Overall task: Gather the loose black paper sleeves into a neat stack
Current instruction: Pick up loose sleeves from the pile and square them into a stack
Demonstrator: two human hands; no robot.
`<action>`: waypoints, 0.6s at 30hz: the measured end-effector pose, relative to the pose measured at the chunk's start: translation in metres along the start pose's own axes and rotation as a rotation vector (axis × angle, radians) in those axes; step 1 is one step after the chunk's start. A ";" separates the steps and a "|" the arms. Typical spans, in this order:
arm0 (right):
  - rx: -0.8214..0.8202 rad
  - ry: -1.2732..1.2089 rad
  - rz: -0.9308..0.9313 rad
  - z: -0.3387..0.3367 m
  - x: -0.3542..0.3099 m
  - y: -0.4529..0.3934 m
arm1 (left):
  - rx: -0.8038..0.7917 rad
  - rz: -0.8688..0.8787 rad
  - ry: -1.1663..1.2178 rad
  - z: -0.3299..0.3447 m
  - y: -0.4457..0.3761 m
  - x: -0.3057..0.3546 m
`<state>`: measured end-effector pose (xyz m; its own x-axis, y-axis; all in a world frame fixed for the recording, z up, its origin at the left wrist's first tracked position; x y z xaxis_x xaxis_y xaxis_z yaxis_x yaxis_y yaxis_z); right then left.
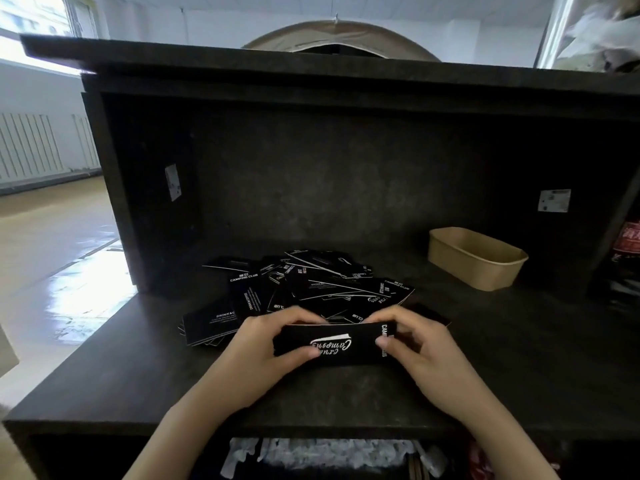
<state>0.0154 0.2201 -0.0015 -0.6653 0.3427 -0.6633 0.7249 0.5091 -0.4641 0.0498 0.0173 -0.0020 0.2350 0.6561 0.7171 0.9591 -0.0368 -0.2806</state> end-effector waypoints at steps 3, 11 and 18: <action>0.204 0.100 0.005 -0.017 0.007 0.000 | -0.005 -0.009 -0.029 0.001 0.003 -0.002; 0.059 0.572 0.518 -0.036 0.053 0.006 | 0.125 -0.069 -0.075 -0.003 -0.001 -0.009; 0.044 0.485 0.525 -0.041 0.041 0.010 | 0.124 -0.115 -0.045 -0.009 -0.001 -0.015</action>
<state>-0.0120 0.2720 -0.0096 -0.2236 0.8515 -0.4743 0.9709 0.1518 -0.1851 0.0467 0.0010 -0.0067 0.1154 0.6835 0.7207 0.9517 0.1316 -0.2772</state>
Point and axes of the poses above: each hand's wrist, its own y-axis away from the middle knuckle, its own z-axis out of the palm, x = y × z, the point moved 6 cm from there along -y, towards the middle knuckle, and after that the axes turned 11 degrees about -z, right-handed, at the moved point
